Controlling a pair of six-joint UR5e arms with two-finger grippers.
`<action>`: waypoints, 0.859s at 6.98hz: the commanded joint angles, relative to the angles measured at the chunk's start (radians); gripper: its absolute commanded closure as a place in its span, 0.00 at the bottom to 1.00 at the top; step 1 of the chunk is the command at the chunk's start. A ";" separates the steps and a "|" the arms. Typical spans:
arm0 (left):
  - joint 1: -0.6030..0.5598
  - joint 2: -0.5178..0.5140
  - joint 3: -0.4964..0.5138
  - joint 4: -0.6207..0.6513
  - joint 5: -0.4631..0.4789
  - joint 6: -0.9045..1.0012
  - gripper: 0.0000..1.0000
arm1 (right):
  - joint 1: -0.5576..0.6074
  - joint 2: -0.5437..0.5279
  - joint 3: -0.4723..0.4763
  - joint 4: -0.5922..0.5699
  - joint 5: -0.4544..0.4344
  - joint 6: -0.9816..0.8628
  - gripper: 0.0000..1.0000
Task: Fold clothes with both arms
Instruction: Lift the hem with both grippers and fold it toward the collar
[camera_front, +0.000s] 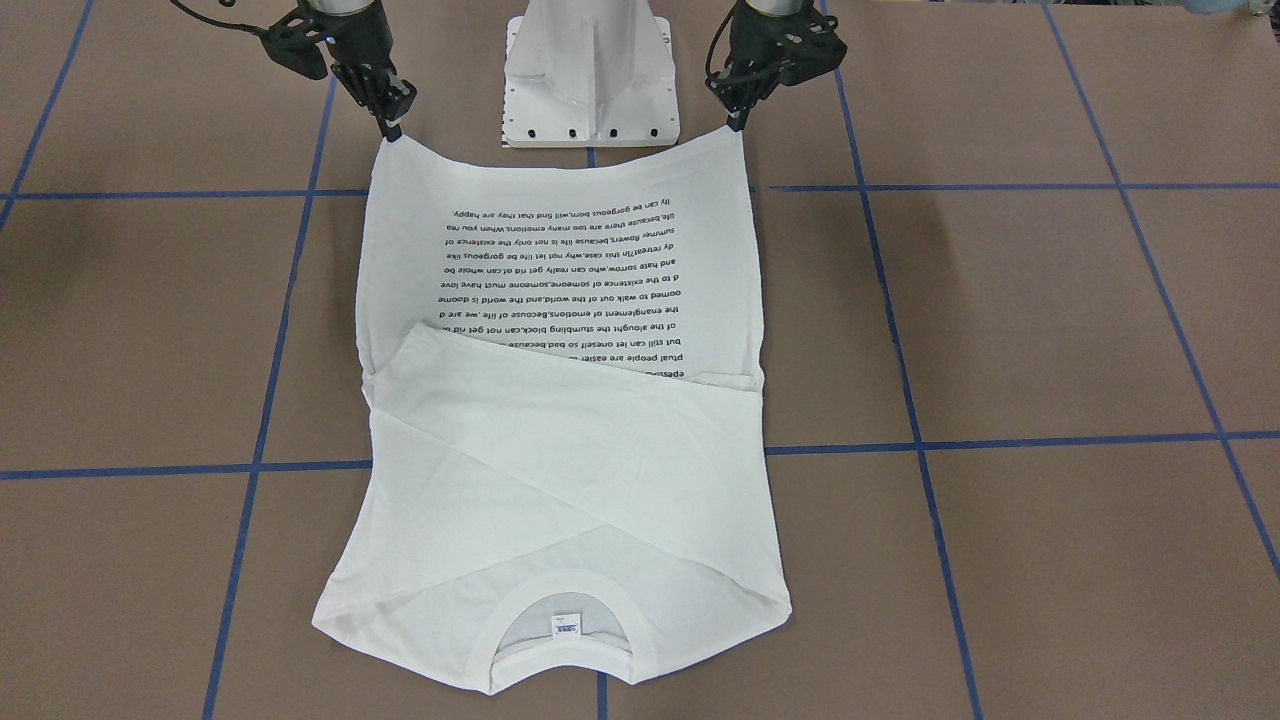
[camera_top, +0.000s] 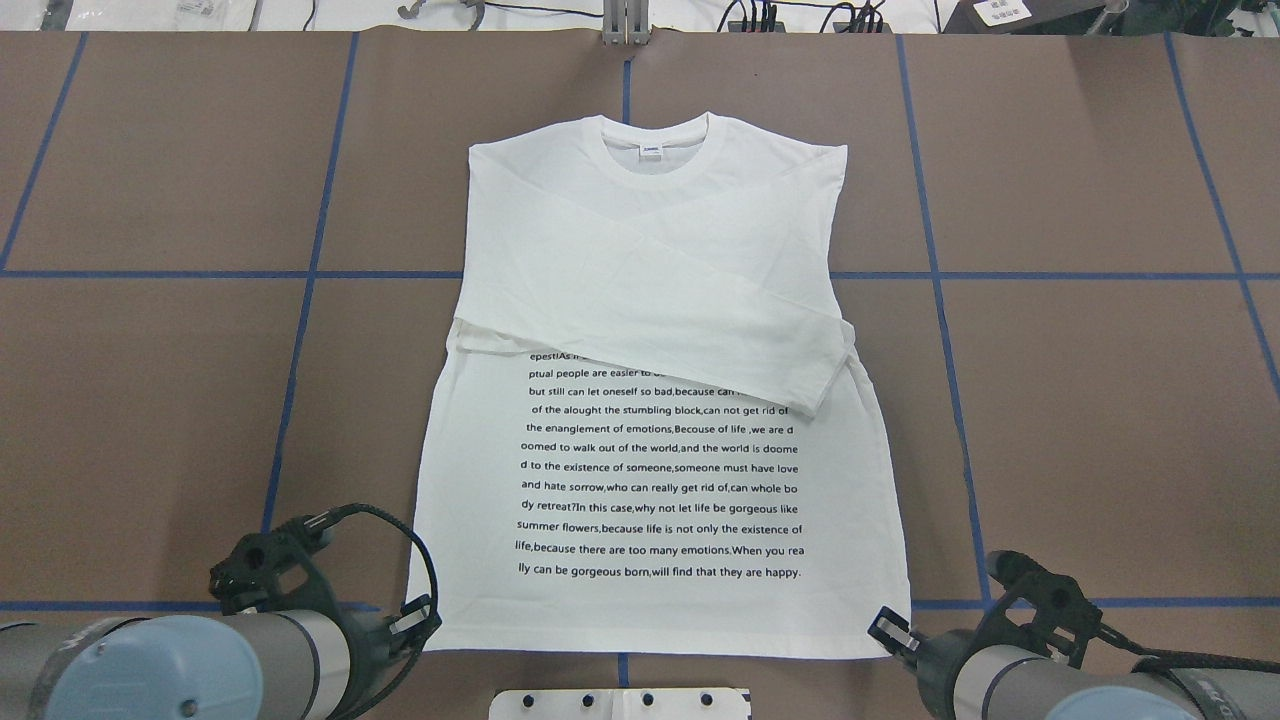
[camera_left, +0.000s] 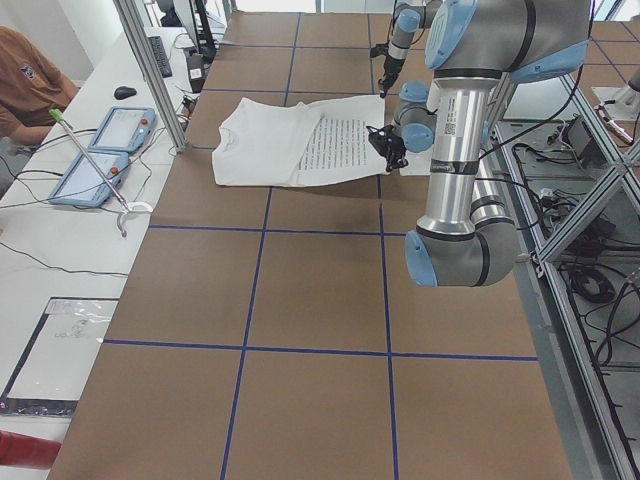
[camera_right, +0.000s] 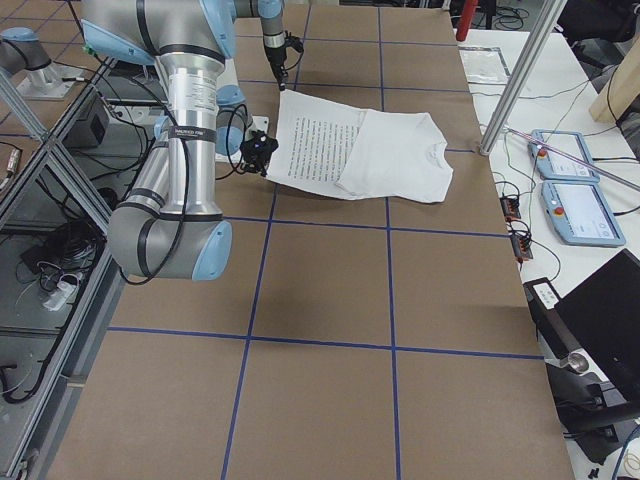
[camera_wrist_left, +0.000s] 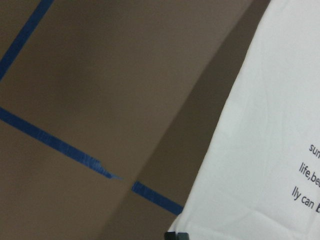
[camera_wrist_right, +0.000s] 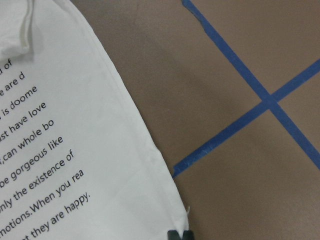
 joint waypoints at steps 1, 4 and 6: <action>0.058 0.000 -0.123 0.056 -0.015 -0.117 1.00 | -0.030 -0.002 0.102 -0.083 0.011 0.001 1.00; -0.081 -0.010 -0.176 0.056 -0.055 -0.076 1.00 | 0.118 0.042 0.156 -0.117 0.032 -0.018 1.00; -0.231 -0.103 -0.087 0.067 -0.054 0.224 1.00 | 0.357 0.204 0.018 -0.118 0.217 -0.169 1.00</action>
